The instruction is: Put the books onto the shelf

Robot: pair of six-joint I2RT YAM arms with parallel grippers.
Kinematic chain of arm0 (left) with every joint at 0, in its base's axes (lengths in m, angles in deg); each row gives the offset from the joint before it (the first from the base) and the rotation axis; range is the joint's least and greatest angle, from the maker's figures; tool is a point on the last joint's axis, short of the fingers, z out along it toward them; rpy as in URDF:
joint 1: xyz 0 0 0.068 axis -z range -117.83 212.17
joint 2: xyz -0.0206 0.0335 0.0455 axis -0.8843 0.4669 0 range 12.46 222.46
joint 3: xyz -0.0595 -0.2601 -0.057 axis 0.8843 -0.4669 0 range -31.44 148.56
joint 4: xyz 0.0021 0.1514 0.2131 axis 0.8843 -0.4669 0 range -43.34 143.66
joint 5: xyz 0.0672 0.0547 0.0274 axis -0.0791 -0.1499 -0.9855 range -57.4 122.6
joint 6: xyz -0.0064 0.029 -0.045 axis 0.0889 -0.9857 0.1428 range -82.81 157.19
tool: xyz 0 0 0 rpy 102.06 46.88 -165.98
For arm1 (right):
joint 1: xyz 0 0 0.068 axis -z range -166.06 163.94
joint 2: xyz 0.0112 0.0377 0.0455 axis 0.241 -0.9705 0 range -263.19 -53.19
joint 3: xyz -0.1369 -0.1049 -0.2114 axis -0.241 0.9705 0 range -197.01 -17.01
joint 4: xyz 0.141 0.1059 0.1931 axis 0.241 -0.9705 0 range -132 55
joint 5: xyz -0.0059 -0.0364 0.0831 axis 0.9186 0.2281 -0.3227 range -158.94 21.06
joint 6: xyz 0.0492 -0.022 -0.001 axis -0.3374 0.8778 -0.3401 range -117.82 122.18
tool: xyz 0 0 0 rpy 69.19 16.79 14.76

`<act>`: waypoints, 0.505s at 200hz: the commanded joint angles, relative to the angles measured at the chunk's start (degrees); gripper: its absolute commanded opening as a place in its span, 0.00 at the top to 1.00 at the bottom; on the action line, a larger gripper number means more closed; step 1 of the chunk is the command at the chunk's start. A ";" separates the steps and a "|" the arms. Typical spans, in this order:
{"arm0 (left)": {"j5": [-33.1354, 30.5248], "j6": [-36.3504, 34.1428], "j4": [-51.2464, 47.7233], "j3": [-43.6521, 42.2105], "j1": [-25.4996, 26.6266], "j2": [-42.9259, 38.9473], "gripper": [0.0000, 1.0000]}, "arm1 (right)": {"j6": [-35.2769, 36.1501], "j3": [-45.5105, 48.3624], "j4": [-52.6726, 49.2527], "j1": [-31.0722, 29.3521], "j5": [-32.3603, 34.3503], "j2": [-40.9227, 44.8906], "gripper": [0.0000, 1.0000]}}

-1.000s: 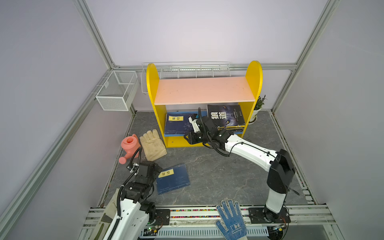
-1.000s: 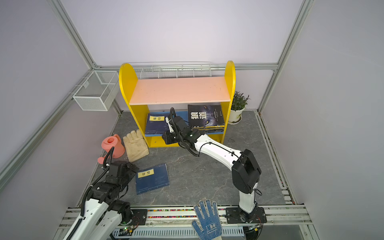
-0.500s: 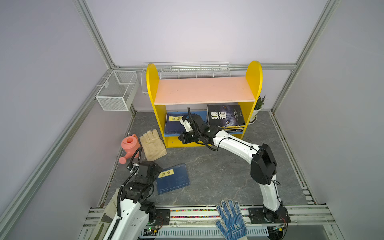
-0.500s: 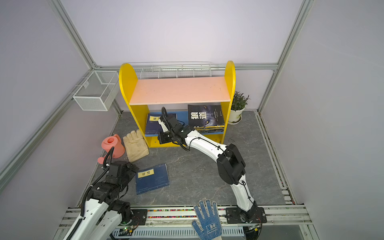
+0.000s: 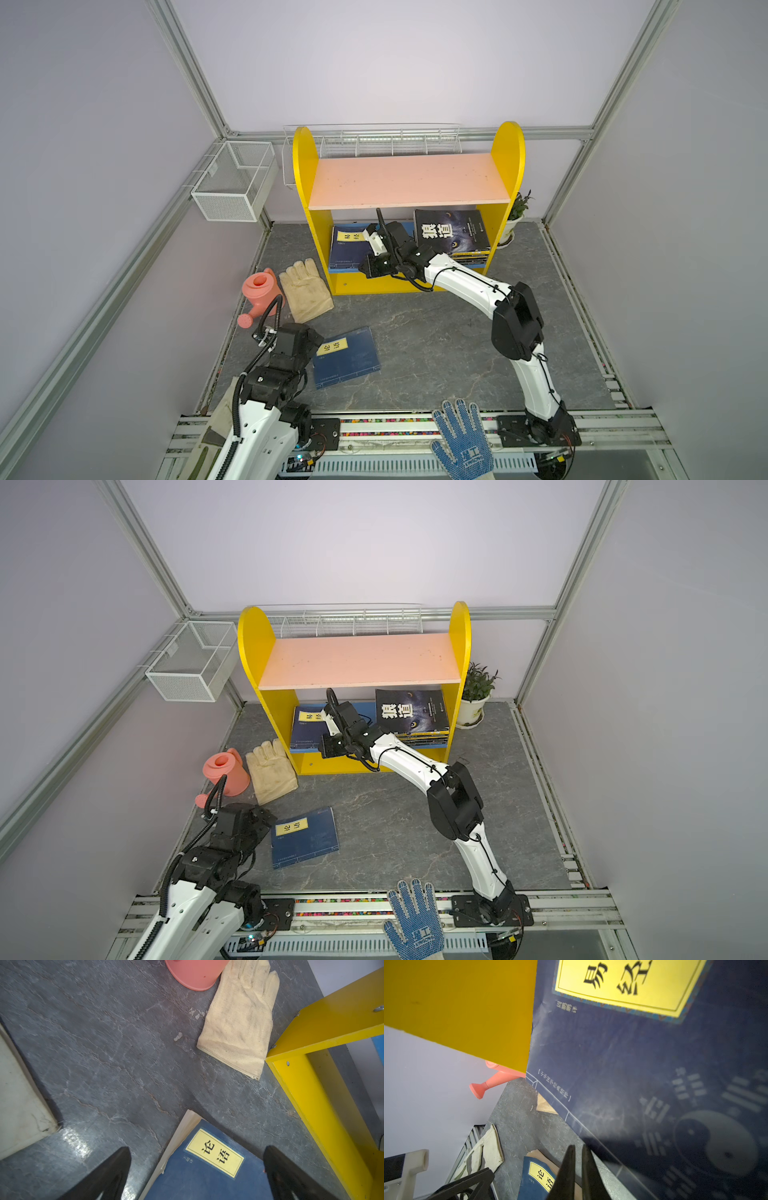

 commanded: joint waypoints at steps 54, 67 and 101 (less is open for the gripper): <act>-1.09 1.10 -1.52 0.48 -0.19 0.06 0.00 | 0.11 -1.40 0.42 0.15 -1.51 -1.88 0.87; -1.00 1.07 -1.43 0.48 -0.22 0.15 0.00 | -0.07 -1.60 0.42 0.23 -1.32 -2.32 0.87; -0.97 0.98 -1.43 0.48 -0.16 0.24 0.00 | 0.04 -2.30 0.55 0.46 -0.69 -3.24 0.87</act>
